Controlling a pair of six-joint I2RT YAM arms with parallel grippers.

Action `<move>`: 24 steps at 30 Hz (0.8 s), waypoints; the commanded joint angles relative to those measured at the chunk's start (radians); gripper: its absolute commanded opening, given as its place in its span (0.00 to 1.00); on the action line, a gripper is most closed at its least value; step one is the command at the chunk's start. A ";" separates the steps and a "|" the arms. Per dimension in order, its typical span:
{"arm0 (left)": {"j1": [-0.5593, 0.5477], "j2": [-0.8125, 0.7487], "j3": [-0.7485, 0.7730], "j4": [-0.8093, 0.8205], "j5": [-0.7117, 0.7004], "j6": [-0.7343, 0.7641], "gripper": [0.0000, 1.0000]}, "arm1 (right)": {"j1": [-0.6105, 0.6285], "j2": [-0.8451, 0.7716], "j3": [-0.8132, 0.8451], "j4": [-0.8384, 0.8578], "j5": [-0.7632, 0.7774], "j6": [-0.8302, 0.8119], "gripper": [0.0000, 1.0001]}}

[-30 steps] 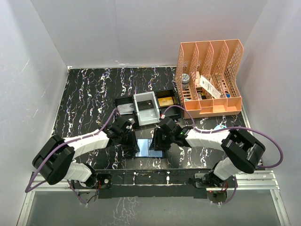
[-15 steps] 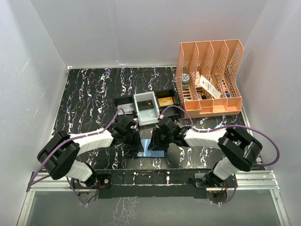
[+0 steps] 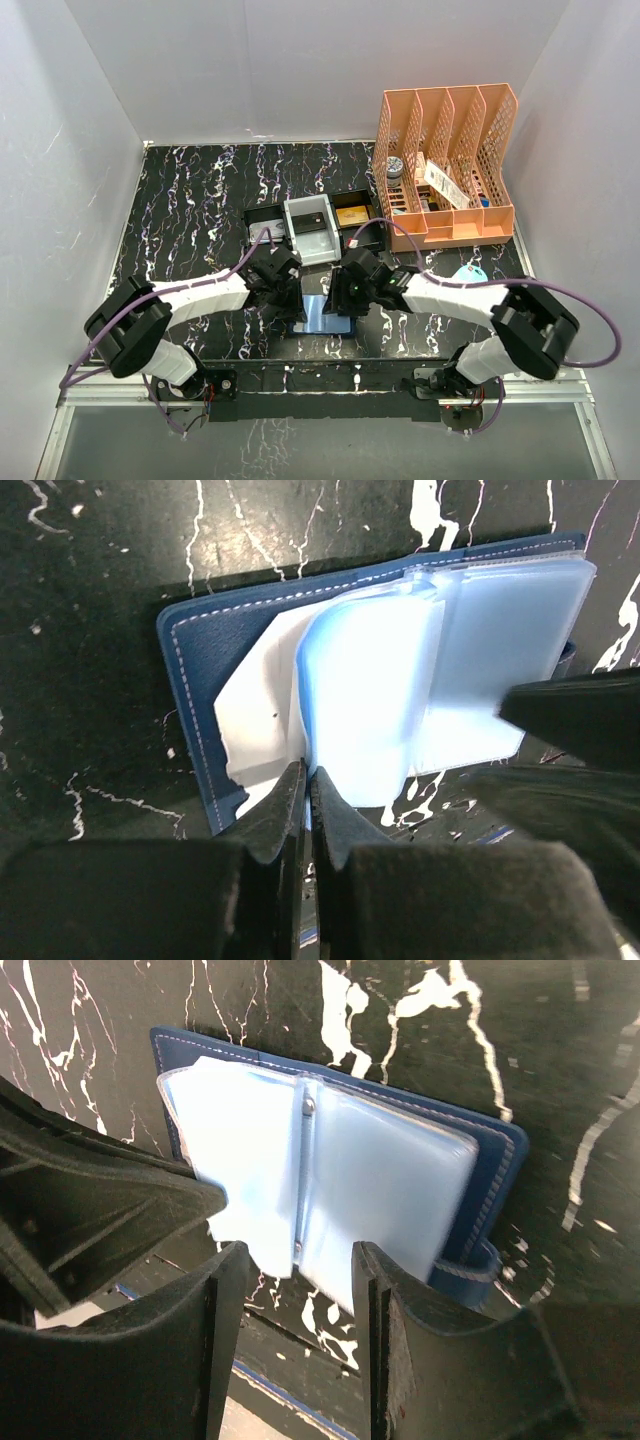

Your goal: Take the credit cards out of the card holder

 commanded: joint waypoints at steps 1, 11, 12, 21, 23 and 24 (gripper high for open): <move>-0.005 -0.059 -0.020 -0.078 -0.070 -0.002 0.00 | 0.001 -0.133 0.056 -0.168 0.160 -0.004 0.45; -0.006 -0.063 -0.012 -0.080 -0.052 0.020 0.00 | 0.002 -0.179 -0.023 -0.173 0.160 0.066 0.43; -0.005 -0.064 -0.011 -0.080 -0.052 0.020 0.00 | 0.002 -0.171 -0.027 -0.175 0.165 0.071 0.42; -0.006 -0.067 -0.015 -0.076 -0.045 0.018 0.00 | 0.002 -0.126 -0.048 -0.139 0.163 0.075 0.39; -0.006 -0.062 -0.013 -0.072 -0.041 0.021 0.00 | 0.002 -0.116 -0.062 -0.107 0.142 0.077 0.37; -0.006 -0.059 -0.013 -0.069 -0.039 0.021 0.00 | 0.002 -0.112 -0.067 -0.094 0.136 0.079 0.37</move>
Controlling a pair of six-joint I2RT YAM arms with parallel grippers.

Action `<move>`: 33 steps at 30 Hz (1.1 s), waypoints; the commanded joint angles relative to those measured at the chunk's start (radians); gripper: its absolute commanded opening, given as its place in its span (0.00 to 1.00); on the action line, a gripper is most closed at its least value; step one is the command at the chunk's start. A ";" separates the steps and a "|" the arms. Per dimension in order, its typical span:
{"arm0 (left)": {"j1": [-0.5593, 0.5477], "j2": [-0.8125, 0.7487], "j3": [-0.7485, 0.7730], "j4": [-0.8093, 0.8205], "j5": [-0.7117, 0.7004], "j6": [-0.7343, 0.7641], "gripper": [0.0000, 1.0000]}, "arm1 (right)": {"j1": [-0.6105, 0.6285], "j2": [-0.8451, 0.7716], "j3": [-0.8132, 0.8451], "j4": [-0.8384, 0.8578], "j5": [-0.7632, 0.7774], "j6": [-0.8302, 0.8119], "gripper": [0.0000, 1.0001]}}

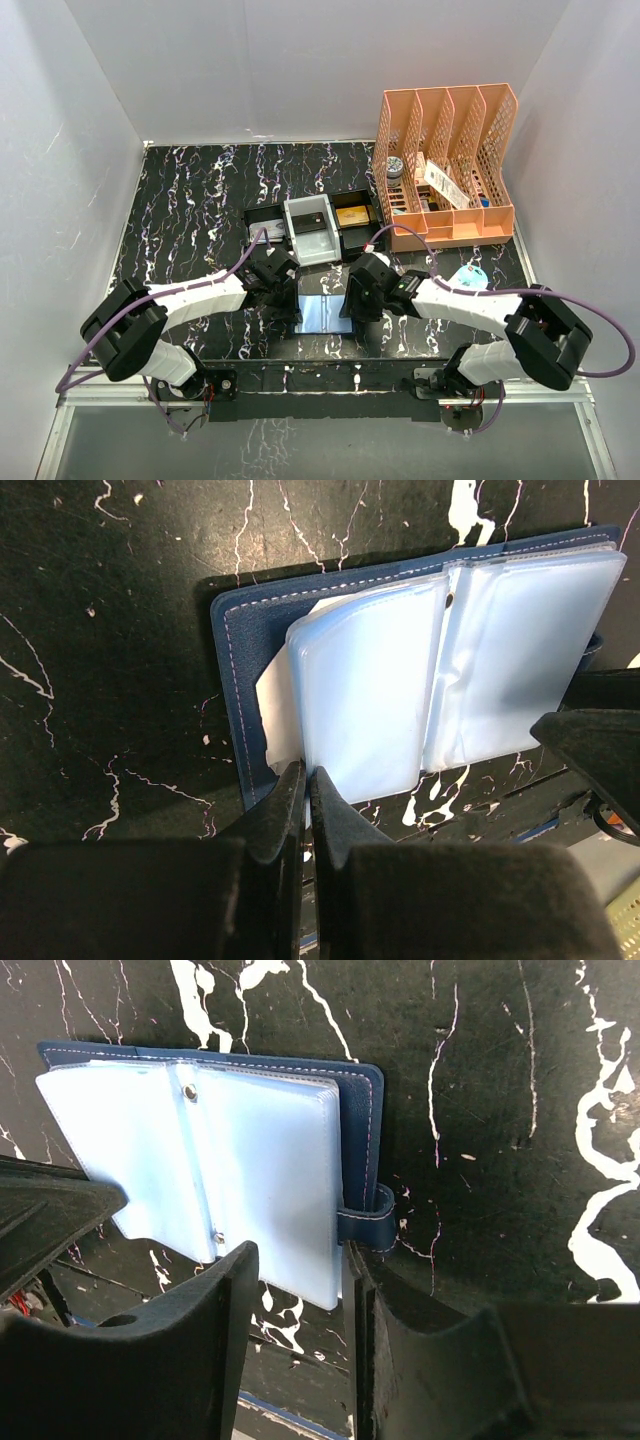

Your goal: Take the credit cards out of the card holder

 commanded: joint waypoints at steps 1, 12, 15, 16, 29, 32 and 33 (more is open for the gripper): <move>-0.005 -0.018 -0.002 -0.020 0.001 0.017 0.00 | 0.002 0.013 -0.027 0.092 -0.016 0.022 0.36; -0.005 0.007 0.001 -0.011 0.016 0.024 0.00 | 0.002 0.056 -0.032 0.129 -0.051 0.036 0.38; -0.005 0.014 0.001 -0.006 0.024 0.027 0.00 | 0.002 0.059 -0.042 0.183 -0.097 0.033 0.36; -0.004 0.016 0.001 -0.004 0.026 0.028 0.00 | 0.002 0.058 -0.046 0.210 -0.113 0.032 0.34; -0.008 0.026 0.025 0.007 0.045 0.045 0.00 | 0.002 0.102 -0.013 0.306 -0.179 0.021 0.10; -0.010 0.020 0.029 0.018 0.058 0.054 0.00 | 0.002 0.102 0.012 0.263 -0.169 0.009 0.10; -0.010 0.018 0.038 -0.007 0.037 0.059 0.00 | 0.002 0.096 0.028 0.225 -0.143 0.000 0.13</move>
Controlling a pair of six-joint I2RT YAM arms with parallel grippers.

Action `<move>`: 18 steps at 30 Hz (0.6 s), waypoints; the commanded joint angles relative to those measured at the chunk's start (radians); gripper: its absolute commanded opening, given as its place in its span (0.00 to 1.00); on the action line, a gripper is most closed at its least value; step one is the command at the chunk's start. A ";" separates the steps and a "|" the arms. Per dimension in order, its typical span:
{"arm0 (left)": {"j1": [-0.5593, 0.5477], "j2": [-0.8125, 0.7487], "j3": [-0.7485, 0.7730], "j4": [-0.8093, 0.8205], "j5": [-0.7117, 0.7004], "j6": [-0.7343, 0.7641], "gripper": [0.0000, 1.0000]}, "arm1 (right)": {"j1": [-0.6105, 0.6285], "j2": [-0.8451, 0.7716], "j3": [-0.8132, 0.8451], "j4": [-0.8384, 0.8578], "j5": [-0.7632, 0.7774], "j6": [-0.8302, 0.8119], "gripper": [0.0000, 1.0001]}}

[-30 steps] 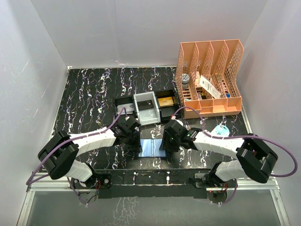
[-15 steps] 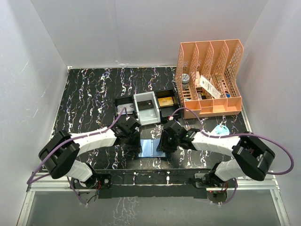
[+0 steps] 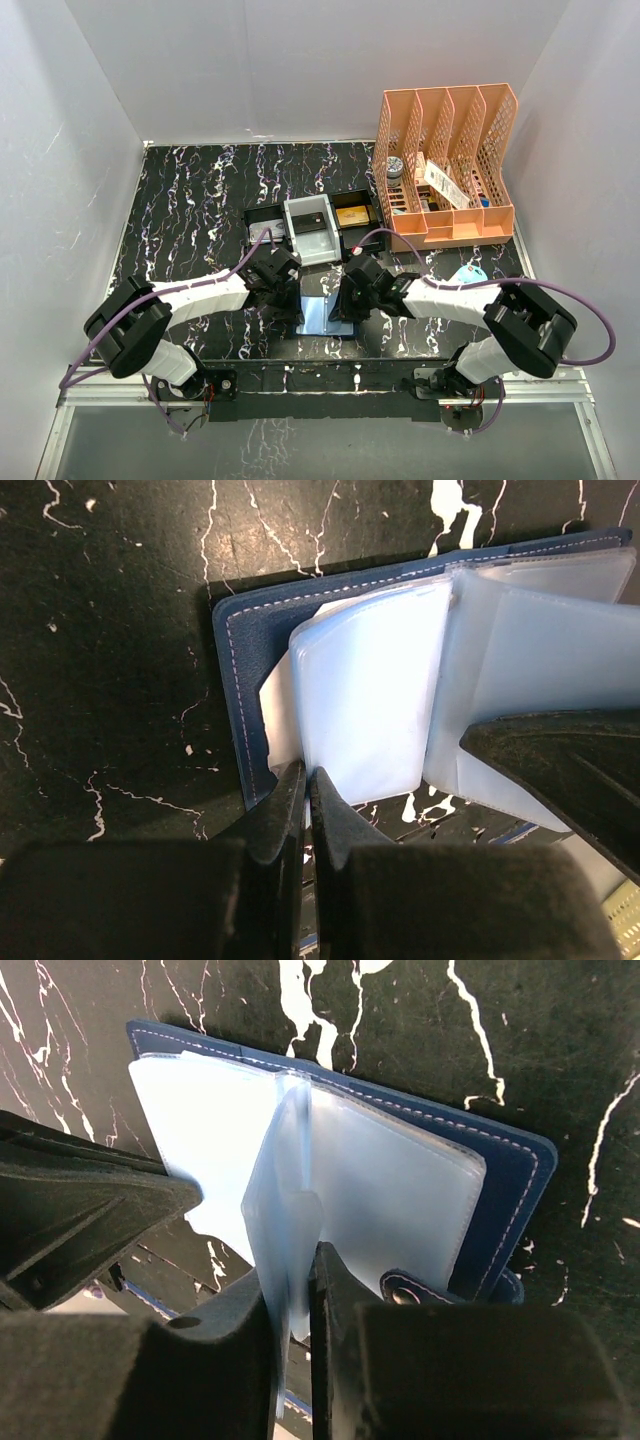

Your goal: Take the credit cards out of the card holder

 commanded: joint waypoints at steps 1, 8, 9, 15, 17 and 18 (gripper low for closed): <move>-0.010 -0.009 0.046 -0.061 -0.024 0.026 0.00 | 0.003 -0.014 0.088 -0.073 0.047 -0.033 0.17; -0.010 -0.033 0.024 -0.083 -0.051 -0.002 0.00 | 0.003 -0.127 0.114 -0.288 0.200 -0.044 0.44; -0.010 -0.030 0.019 -0.073 -0.043 -0.005 0.00 | 0.003 -0.134 0.110 -0.298 0.201 -0.042 0.45; -0.009 -0.021 0.022 -0.064 -0.033 -0.007 0.00 | 0.002 -0.133 0.076 -0.284 0.178 -0.022 0.42; -0.010 -0.022 0.027 -0.068 -0.034 -0.004 0.00 | 0.003 -0.124 0.068 -0.259 0.169 -0.017 0.41; -0.010 -0.023 0.028 -0.069 -0.034 -0.003 0.00 | 0.003 -0.116 0.064 -0.252 0.166 -0.016 0.40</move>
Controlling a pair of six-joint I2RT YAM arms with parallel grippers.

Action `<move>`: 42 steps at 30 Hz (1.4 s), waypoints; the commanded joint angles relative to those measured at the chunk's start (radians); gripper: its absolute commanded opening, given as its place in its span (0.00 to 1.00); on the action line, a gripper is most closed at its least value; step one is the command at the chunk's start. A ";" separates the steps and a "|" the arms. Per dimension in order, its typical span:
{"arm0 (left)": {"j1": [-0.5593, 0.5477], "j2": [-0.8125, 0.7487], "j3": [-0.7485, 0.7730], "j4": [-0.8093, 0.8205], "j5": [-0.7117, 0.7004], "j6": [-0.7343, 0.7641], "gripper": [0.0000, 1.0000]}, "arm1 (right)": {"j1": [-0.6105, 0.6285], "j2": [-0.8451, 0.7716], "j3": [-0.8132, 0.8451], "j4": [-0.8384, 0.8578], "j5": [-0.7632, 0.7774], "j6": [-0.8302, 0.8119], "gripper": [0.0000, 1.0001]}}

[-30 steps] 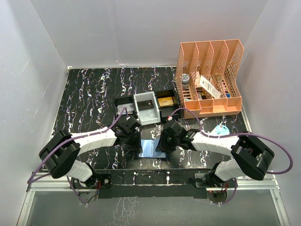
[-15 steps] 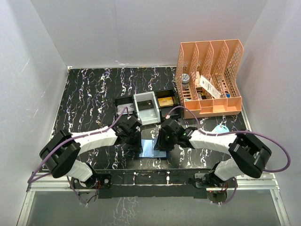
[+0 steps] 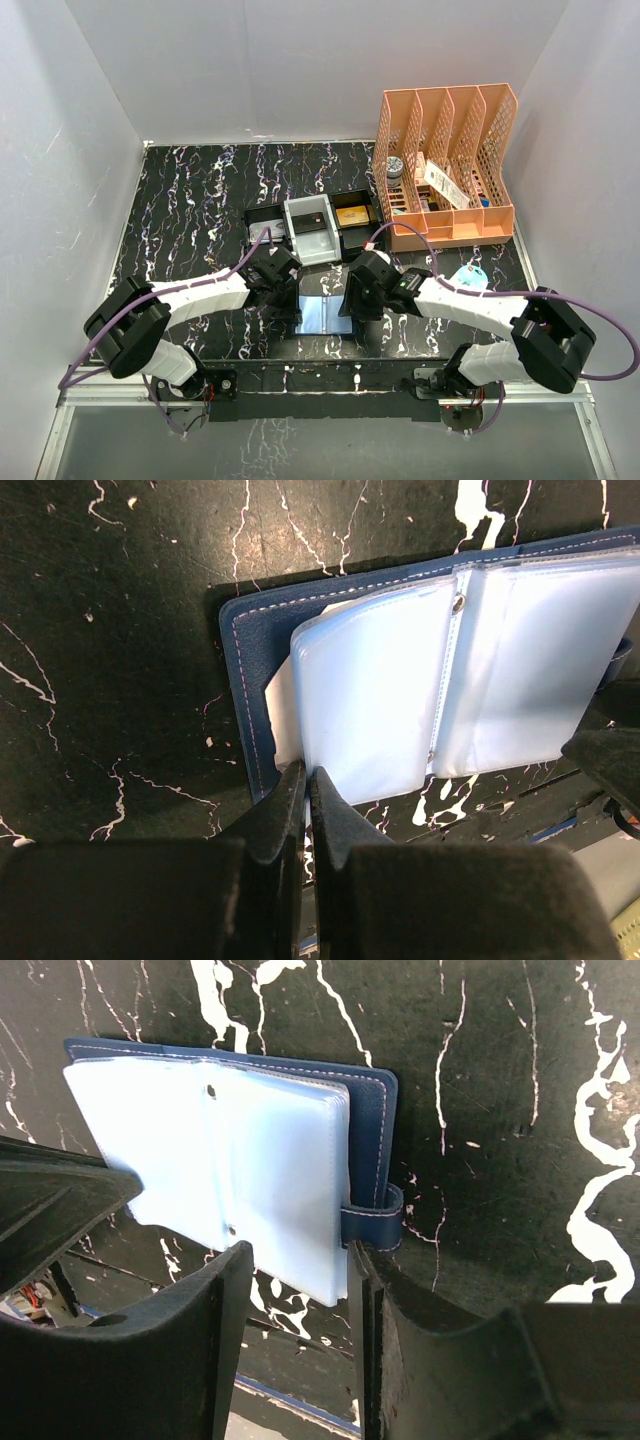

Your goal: Take the credit cards out of the card holder

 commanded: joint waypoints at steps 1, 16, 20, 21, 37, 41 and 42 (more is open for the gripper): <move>-0.004 -0.020 0.009 -0.020 0.007 0.002 0.00 | 0.003 0.010 -0.008 0.038 0.006 0.013 0.40; -0.004 -0.016 0.017 -0.031 0.003 0.008 0.00 | 0.003 0.027 -0.025 0.043 -0.008 0.021 0.37; -0.003 -0.015 0.017 -0.028 0.002 0.007 0.00 | 0.003 0.002 -0.022 0.020 0.004 0.018 0.38; -0.004 -0.014 0.018 -0.025 0.003 0.007 0.00 | 0.003 0.004 -0.025 0.025 0.002 0.018 0.38; -0.004 -0.006 0.017 -0.026 0.010 0.013 0.00 | 0.012 0.059 -0.029 0.044 0.043 0.029 0.36; -0.004 -0.005 0.014 -0.020 0.012 0.011 0.00 | 0.012 0.056 -0.030 0.047 0.038 0.022 0.37; -0.004 -0.004 0.015 -0.017 0.014 0.010 0.00 | 0.012 0.066 -0.036 0.061 0.026 0.020 0.36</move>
